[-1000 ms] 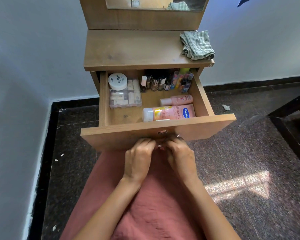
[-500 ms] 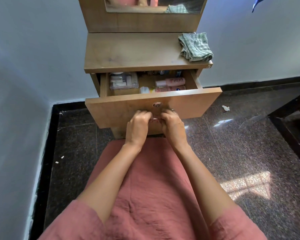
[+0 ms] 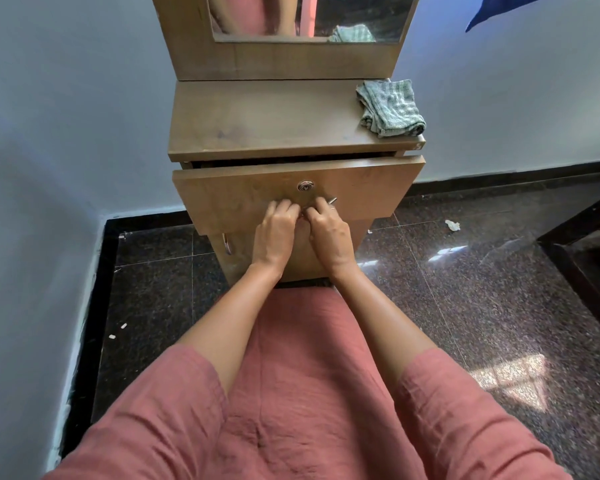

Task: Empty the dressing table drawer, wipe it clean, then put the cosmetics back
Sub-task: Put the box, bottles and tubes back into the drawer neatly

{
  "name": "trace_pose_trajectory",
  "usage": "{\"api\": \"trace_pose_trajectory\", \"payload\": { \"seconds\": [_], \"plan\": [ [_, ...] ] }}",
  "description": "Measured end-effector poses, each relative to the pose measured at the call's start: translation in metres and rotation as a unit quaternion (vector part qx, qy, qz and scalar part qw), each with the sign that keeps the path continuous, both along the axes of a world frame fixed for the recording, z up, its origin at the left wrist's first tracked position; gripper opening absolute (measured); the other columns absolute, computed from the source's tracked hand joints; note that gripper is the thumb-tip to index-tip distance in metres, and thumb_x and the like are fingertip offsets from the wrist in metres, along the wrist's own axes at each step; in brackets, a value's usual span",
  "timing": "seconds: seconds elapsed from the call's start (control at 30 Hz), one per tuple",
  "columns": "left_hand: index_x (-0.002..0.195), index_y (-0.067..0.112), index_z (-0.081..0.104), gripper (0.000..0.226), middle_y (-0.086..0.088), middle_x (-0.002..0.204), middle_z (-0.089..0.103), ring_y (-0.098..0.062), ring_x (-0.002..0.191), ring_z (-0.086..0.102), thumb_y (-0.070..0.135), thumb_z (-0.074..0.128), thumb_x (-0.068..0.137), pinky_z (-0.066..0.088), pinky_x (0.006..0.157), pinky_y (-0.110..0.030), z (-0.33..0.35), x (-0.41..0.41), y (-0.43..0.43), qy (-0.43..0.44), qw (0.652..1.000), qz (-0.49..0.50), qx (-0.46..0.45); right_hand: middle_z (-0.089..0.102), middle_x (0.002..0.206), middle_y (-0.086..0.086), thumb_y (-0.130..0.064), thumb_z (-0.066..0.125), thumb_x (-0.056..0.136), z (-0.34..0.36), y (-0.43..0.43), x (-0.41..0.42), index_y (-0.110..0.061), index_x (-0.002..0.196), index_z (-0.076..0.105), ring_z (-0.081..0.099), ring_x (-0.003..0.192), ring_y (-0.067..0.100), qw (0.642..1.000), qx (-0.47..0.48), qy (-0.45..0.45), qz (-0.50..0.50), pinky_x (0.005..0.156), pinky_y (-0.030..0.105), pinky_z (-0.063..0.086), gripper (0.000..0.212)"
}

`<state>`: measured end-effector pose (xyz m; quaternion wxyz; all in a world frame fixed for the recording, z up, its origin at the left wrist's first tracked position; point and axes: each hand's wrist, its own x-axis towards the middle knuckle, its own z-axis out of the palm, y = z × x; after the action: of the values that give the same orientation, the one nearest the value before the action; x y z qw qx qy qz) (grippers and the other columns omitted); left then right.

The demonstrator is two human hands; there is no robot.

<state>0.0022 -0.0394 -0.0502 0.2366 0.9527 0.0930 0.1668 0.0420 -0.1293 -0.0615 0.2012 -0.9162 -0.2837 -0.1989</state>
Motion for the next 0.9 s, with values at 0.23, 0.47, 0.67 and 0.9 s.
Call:
{"api": "trace_pose_trajectory", "payload": {
  "seconds": [0.23, 0.47, 0.67, 0.9],
  "plan": [
    [0.1, -0.002, 0.058, 0.021, -0.015, 0.112, 0.056, -0.032, 0.112, 0.045, 0.004, 0.039, 0.093, 0.044, 0.07, -0.044, 0.005, 0.016, 0.007, 0.04, 0.999, -0.004, 0.029, 0.063, 0.073, 0.011, 0.004, 0.072, 0.058, 0.002, 0.01, 0.015, -0.007, 0.06, 0.058, 0.064, 0.06, 0.027, 1.0, -0.012, 0.016, -0.001, 0.028, 0.022, 0.039, 0.018],
    [0.103, -0.001, 0.058, 0.024, -0.015, 0.115, 0.055, -0.032, 0.113, 0.044, 0.001, 0.038, 0.092, 0.045, 0.078, -0.043, 0.006, 0.029, 0.014, 0.042, 0.999, -0.013, 0.015, 0.053, 0.116, 0.019, -0.006, 0.042, 0.092, 0.008, 0.014, 0.024, 0.003, 0.099, 0.06, 0.052, 0.108, 0.034, 0.992, -0.038, 0.119, -0.015, 0.069, 0.045, 0.049, 0.021],
    [0.099, -0.004, 0.061, 0.023, -0.02, 0.11, 0.057, -0.033, 0.109, 0.046, -0.001, 0.039, 0.091, 0.041, 0.082, -0.042, 0.008, 0.037, 0.019, 0.027, 0.999, -0.018, -0.018, 0.05, 0.12, 0.017, -0.007, 0.04, 0.093, 0.009, 0.018, 0.029, 0.0, 0.103, 0.06, 0.046, 0.114, 0.033, 0.987, 0.009, 0.161, -0.021, 0.077, 0.046, 0.045, 0.023],
    [0.099, -0.006, 0.061, 0.026, -0.022, 0.11, 0.057, -0.035, 0.107, 0.046, -0.008, 0.037, 0.088, 0.041, 0.086, -0.041, 0.007, 0.036, 0.017, 0.017, 0.999, -0.014, -0.034, 0.05, 0.119, 0.017, -0.009, 0.041, 0.093, 0.006, 0.018, 0.031, -0.001, 0.105, 0.059, 0.044, 0.117, 0.031, 0.986, 0.015, 0.165, -0.021, 0.075, 0.044, 0.045, 0.023]
  ]
}}
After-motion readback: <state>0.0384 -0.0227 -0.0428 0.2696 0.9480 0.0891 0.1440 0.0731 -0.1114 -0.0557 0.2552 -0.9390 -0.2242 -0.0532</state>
